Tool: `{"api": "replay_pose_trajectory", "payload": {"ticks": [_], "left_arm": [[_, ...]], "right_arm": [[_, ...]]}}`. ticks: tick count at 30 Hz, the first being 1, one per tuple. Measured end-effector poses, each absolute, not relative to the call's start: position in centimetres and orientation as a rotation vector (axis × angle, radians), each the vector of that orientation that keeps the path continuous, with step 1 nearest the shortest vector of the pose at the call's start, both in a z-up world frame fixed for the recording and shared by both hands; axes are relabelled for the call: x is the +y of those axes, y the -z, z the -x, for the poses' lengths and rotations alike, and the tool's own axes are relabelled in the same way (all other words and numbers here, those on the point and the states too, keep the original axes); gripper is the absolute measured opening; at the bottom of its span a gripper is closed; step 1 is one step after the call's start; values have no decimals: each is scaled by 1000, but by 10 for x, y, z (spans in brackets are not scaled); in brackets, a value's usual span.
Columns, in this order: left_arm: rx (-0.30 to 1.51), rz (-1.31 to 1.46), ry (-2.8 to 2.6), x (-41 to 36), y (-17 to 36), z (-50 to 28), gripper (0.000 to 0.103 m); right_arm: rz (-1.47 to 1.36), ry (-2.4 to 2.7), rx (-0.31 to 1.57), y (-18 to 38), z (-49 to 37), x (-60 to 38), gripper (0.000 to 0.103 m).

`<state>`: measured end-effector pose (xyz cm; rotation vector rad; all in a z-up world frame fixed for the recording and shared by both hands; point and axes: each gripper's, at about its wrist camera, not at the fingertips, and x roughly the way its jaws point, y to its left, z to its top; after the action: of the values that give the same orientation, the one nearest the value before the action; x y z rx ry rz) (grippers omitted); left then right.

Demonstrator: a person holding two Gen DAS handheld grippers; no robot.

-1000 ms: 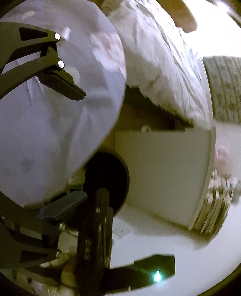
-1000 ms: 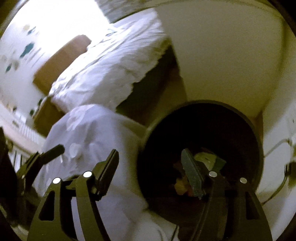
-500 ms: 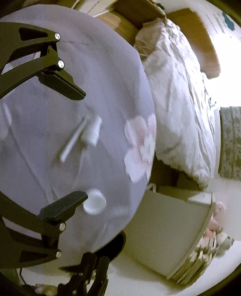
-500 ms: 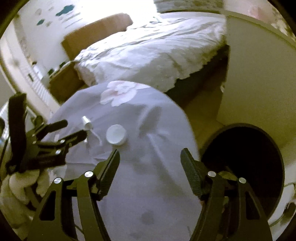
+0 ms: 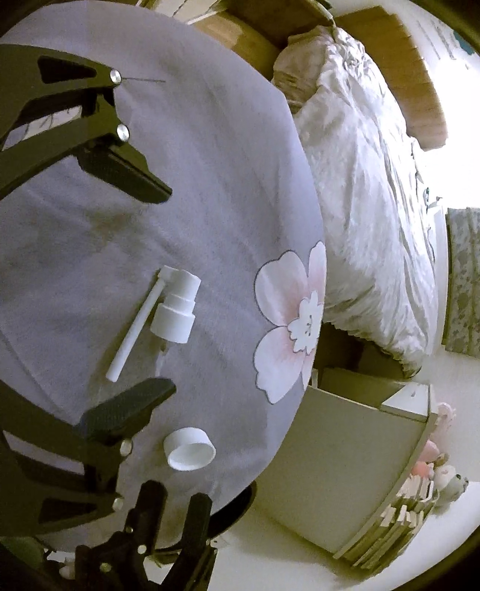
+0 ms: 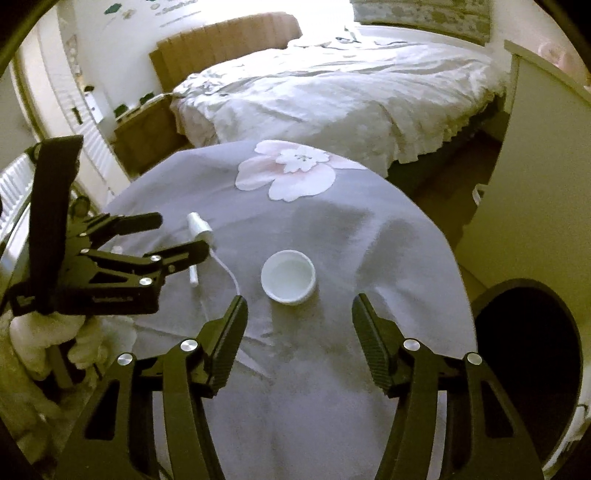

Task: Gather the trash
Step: 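Grasp the white spray nozzle with the left tool while the right tool grasps the white round cap, then carry the spray nozzle and round cap over the black bin and open both tools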

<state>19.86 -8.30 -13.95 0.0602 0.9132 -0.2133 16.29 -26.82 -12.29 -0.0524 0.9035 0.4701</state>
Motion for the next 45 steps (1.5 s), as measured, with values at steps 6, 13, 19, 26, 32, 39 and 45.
{"api": "replay_pose_trajectory", "payload": {"ticks": [6, 13, 19, 26, 32, 39, 45], "left_arm": [[911, -39, 234, -82, 145, -203, 79], [898, -9, 259, -77, 142, -203, 54], [904, 65, 285, -66, 141, -205, 43], [879, 99, 302, -65, 133, -195, 43], [831, 101, 345, -80, 106, -183, 43], [778, 39, 430, -130, 72, -167, 43], [754, -11, 519, -181, 59, -156, 43]], "right_arm": [[63, -462, 905, 128, -173, -261, 59], [77, -478, 921, 136, -182, -247, 48], [63, -487, 942, 142, -186, -244, 37], [-12, -506, 950, 133, -183, -260, 37], [-35, -514, 936, 114, -172, -281, 37], [-63, -448, 863, 80, -152, -332, 37], [-120, -361, 824, 64, -142, -388, 37]]}}
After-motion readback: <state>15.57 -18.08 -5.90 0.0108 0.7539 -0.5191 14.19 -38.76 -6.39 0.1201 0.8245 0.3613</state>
